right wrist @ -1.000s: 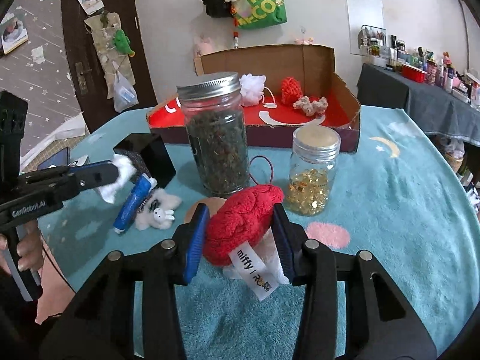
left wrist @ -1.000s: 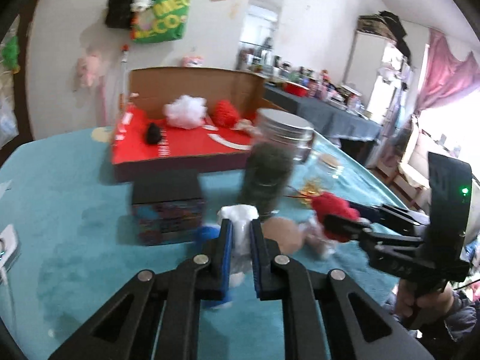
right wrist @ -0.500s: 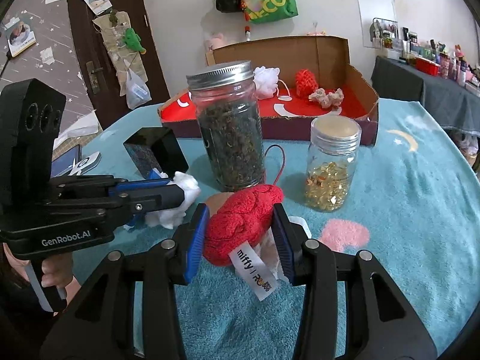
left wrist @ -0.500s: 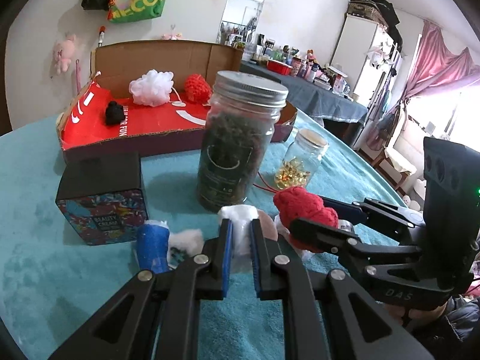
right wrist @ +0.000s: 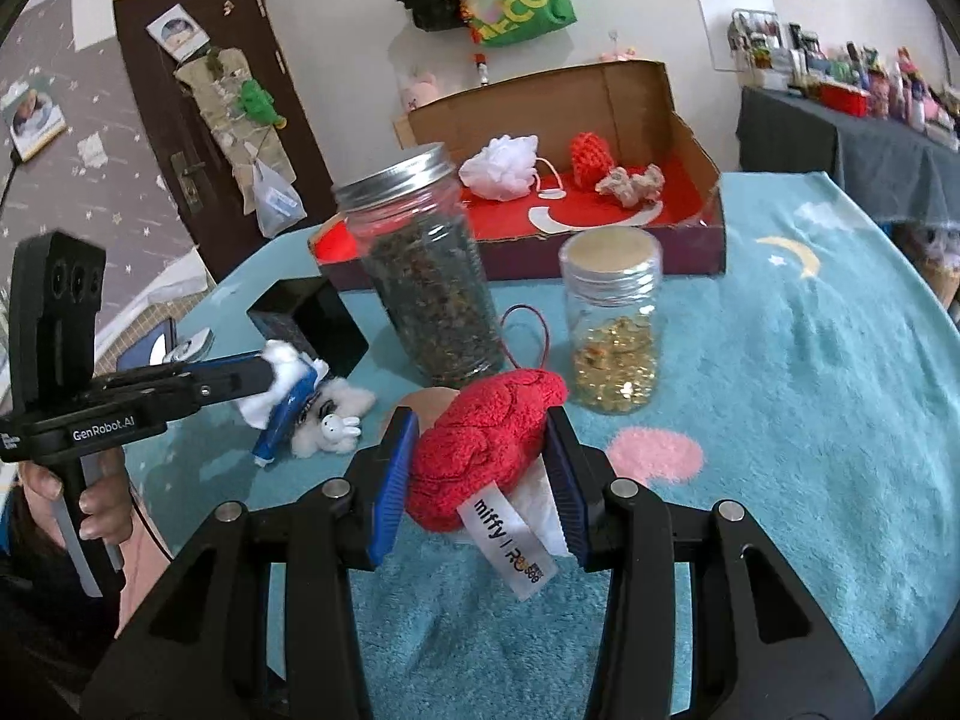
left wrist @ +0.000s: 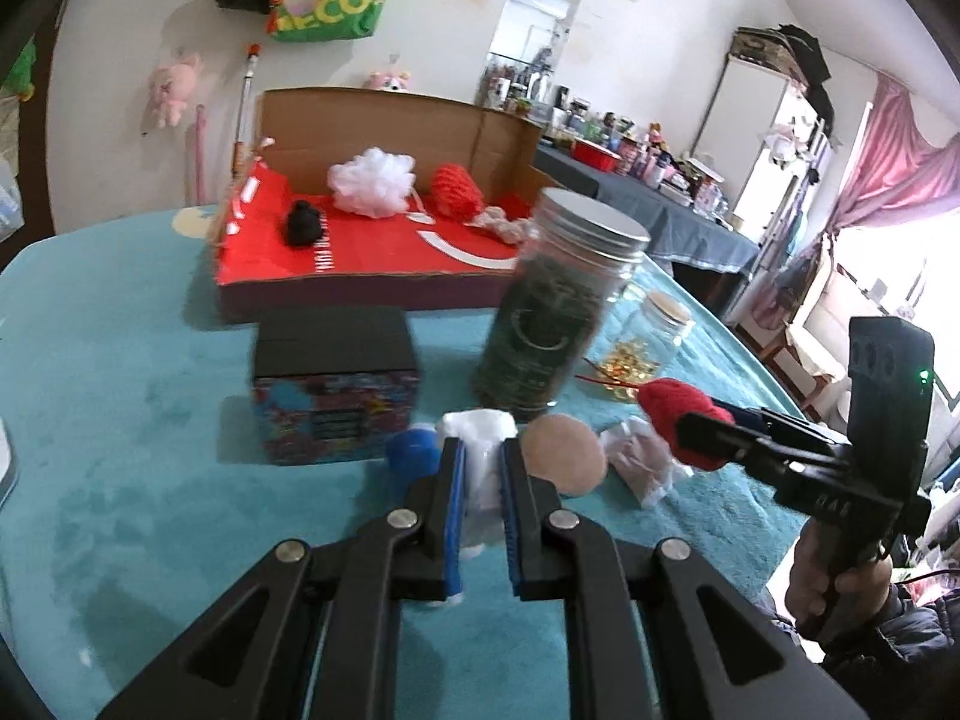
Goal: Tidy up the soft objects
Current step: 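Lift the white pad and red knitted pouch off the table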
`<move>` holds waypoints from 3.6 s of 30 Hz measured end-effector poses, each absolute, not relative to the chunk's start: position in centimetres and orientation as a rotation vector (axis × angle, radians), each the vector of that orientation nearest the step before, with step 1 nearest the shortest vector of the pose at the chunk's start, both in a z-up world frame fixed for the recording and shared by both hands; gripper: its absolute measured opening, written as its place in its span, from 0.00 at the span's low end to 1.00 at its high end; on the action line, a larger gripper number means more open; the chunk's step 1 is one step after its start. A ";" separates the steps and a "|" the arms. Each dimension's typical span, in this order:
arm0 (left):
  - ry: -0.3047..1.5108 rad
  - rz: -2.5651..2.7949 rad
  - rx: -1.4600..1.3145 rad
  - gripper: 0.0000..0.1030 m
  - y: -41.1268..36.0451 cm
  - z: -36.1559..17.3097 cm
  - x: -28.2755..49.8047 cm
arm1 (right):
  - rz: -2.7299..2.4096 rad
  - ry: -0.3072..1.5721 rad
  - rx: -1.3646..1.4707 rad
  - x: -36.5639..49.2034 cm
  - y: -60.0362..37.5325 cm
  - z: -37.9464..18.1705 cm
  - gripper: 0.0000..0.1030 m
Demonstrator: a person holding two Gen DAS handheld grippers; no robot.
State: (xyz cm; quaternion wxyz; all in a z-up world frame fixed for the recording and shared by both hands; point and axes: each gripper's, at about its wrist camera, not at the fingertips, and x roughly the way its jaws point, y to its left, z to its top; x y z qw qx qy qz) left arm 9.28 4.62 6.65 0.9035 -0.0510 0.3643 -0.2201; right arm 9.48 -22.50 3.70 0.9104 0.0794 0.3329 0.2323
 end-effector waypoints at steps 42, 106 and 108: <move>0.798 -0.350 0.064 0.12 12.6 4.5 16.6 | 0.449 0.856 0.219 18.4 -32.3 2.6 0.40; 0.793 -0.419 -0.019 0.12 12.3 8.3 16.9 | 0.349 0.838 0.179 22.6 -34.3 4.6 0.79; 0.801 -0.410 -0.038 0.12 12.8 7.7 16.4 | 0.347 0.845 0.162 22.9 -33.7 4.4 0.79</move>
